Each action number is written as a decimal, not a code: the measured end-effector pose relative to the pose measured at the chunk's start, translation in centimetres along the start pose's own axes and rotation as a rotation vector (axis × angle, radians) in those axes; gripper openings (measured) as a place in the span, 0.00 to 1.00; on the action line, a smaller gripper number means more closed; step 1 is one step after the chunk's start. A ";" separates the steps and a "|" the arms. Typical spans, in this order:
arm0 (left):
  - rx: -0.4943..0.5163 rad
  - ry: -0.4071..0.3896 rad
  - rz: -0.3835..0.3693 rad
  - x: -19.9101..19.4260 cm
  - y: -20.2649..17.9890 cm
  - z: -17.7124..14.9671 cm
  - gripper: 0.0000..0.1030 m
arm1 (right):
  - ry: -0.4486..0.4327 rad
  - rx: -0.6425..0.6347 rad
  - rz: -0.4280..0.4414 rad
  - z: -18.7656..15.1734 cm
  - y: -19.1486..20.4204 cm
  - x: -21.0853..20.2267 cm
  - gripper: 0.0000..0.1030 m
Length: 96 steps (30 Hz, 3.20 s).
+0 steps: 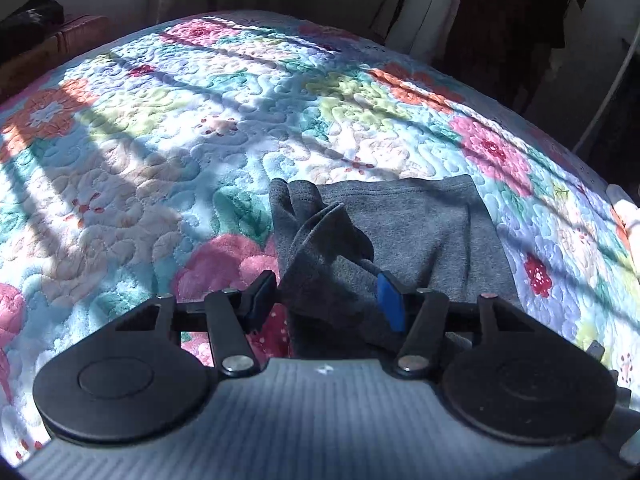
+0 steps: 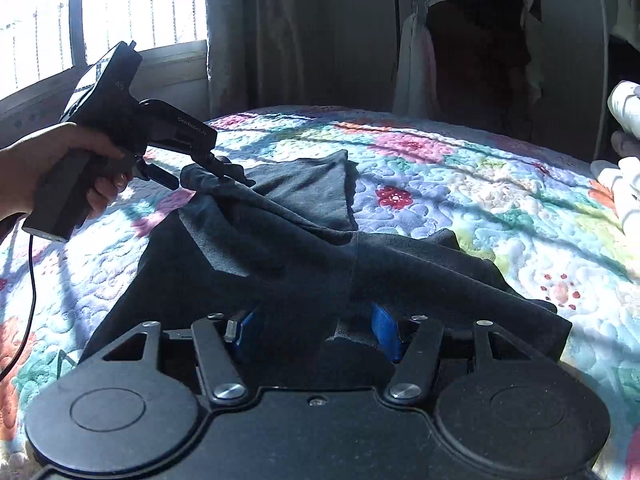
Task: Fold clothes
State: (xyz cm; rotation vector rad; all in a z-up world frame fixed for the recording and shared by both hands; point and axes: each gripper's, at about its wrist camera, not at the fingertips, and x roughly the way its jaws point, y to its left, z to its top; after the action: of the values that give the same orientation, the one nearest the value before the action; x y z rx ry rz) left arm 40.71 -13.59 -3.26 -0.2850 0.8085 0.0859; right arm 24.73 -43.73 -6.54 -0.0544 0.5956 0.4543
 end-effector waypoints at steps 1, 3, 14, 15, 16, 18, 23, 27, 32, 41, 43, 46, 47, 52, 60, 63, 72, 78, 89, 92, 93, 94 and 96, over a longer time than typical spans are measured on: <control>0.016 0.007 -0.001 0.1 -0.1 0.1 0.16 | 0.000 0.004 -0.005 -0.1 -0.2 0.2 0.62; 0.033 -0.002 -0.020 0.1 -0.6 0.9 0.13 | 0.000 0.012 -0.014 -0.2 -0.5 0.5 0.62; 0.075 -0.141 -0.163 0.0 -5.1 6.8 0.09 | -0.040 0.053 -0.047 -0.8 -1.8 1.0 0.62; 0.088 -0.153 -0.168 0.2 -5.8 7.1 0.09 | -0.034 0.046 -0.064 -0.9 -1.9 1.2 0.62; 0.104 -0.158 -0.169 0.6 -6.4 7.3 0.09 | -0.028 0.042 -0.078 -1.0 -2.0 1.2 0.62; 0.126 -0.158 -0.168 1.7 -7.5 7.5 0.09 | -0.016 0.038 -0.091 -1.2 -2.3 1.4 0.63; 0.092 -0.153 -0.152 5.0 -8.2 8.0 0.07 | 0.002 0.041 -0.087 -1.4 -2.7 1.5 0.64; 0.131 -0.132 -0.132 7.2 -9.0 7.7 0.08 | 0.009 0.050 -0.079 -1.5 -3.0 1.4 0.65; 0.228 0.069 -0.069 9.5 -9.8 6.4 0.48 | -0.021 0.171 -0.013 -1.3 -4.8 0.1 0.66; 0.279 0.092 -0.229 0.7 -8.9 0.9 0.62 | -0.091 0.333 -0.091 -0.7 -7.7 -3.1 0.70; 0.312 0.104 -0.276 -1.0 -9.6 -0.5 0.62 | -0.119 0.346 -0.102 -0.6 -8.2 -4.1 0.70; 0.399 0.099 -0.324 -2.8 -11.7 -2.2 0.62 | -0.082 0.382 -0.140 -0.8 -9.3 -3.9 0.70; 0.441 0.079 -0.325 -3.2 -12.5 -2.6 0.62 | -0.058 0.390 -0.165 -1.1 -9.6 -3.4 0.70; 0.589 0.034 -0.337 -3.1 -17.0 -4.3 0.62 | -0.022 0.486 -0.122 -2.3 -11.0 -2.2 0.70; 0.610 0.065 -0.390 -1.5 -18.8 -6.1 0.62 | -0.153 0.396 -0.031 -1.9 -9.6 -2.4 0.37; 0.633 0.066 -0.392 -1.5 -18.7 -6.8 0.49 | -0.132 0.385 0.028 -1.8 -9.4 -2.0 0.15; 0.619 0.055 -0.430 -1.8 -18.3 -7.2 0.36 | 0.003 0.141 0.112 -1.3 -5.5 -0.7 0.10; 0.607 0.100 -0.483 -0.8 -18.7 -7.2 0.54 | 0.056 0.065 0.078 -1.4 -4.1 -0.1 0.10; 0.647 0.001 -0.509 -2.6 -17.6 -8.8 0.04 | 0.043 0.111 -0.052 -1.0 -4.9 -0.9 0.10; 0.661 -0.026 -0.485 -3.3 -17.1 -9.4 0.04 | 0.052 0.098 -0.125 -0.9 -4.8 -0.8 0.21; 0.668 -0.034 -0.475 -3.5 -17.0 -9.6 0.04 | 0.059 0.101 -0.144 -0.8 -5.0 -0.9 0.39; 0.671 -0.037 -0.467 -3.6 -16.8 -9.7 0.04 | 0.057 0.110 -0.173 -0.8 -5.2 -1.2 0.62; 0.662 -0.029 -0.457 -3.6 -16.4 -9.8 0.04 | 0.040 0.145 -0.211 -0.7 -5.7 -1.9 0.69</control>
State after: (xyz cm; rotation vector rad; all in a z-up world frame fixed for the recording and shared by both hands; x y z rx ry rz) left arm 34.34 -31.95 -3.53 0.1644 0.6847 -0.5968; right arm 25.41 -49.70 -6.50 0.0116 0.6532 0.2054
